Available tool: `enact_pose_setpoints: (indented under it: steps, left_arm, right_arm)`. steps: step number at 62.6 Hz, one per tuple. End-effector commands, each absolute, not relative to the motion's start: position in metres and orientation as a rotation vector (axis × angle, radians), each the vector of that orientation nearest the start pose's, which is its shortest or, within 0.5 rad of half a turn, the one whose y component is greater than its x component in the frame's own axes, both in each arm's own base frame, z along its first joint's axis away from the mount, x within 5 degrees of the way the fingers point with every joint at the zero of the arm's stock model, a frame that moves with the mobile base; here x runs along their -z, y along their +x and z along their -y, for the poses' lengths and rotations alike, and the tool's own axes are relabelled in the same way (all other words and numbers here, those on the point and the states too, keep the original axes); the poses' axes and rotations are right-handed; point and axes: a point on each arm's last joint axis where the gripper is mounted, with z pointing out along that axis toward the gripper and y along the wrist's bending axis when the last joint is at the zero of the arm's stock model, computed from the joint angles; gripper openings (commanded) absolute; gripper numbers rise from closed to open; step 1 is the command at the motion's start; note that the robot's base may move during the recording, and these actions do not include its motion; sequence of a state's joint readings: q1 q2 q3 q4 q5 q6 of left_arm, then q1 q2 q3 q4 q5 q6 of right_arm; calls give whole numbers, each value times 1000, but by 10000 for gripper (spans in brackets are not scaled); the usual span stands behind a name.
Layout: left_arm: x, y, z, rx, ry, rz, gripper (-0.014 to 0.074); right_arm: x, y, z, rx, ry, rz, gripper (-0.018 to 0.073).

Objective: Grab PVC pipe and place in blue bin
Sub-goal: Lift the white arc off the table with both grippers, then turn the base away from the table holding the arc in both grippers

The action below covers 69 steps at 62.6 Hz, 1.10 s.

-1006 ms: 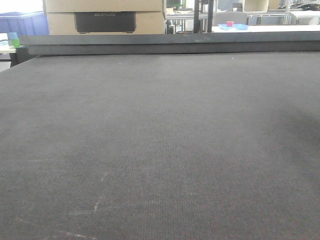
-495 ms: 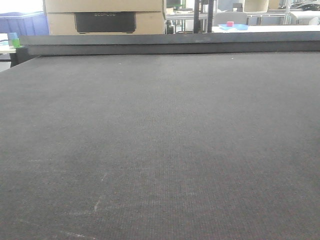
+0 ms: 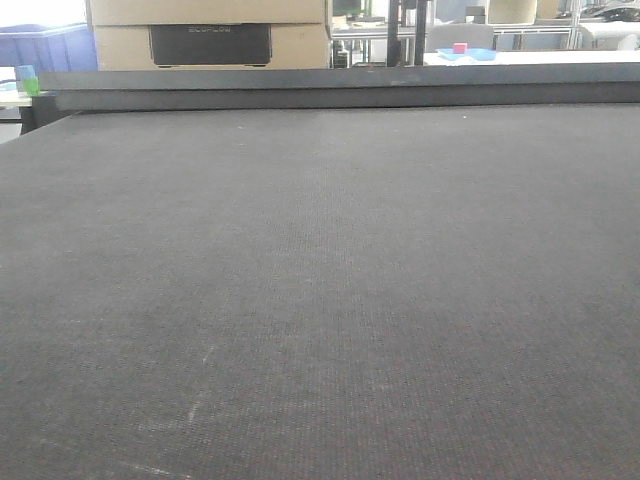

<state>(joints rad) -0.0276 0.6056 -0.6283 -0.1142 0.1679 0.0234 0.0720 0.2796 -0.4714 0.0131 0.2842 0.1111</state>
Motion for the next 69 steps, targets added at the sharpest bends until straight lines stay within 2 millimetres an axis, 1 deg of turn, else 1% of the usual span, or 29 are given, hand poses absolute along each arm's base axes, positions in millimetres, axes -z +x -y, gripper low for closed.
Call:
enact_pose_setpoints:
  steps: [1,13,25,36,42,69]
  left_arm:
    - [-365,123,4,79,-23,-1577,-111]
    - [-369,114,4,67,-13,-1545,-111]
    - [-372,101,3,69,-11,-1521,-111]
    - [-372,91,10,122,46,-1530,-111]
    - [-372,90,10,95,82,-1521,-111]
    - [-372,90,10,93,80,-1521,-111]
  right_arm:
    - [-330,64,-5,-139,23,-1550,-160]
    - [-330,64,-5,-139,23,-1550,-160]
    - [-330,64,-5,-139,23,-1552,-160]
    - [-330,64,-5,-139,23,-1550,-160]
    - [-330,64,-5,-139,23,-1550,-160]
    - [-330,64,-5,-139,23,-1550,-160]
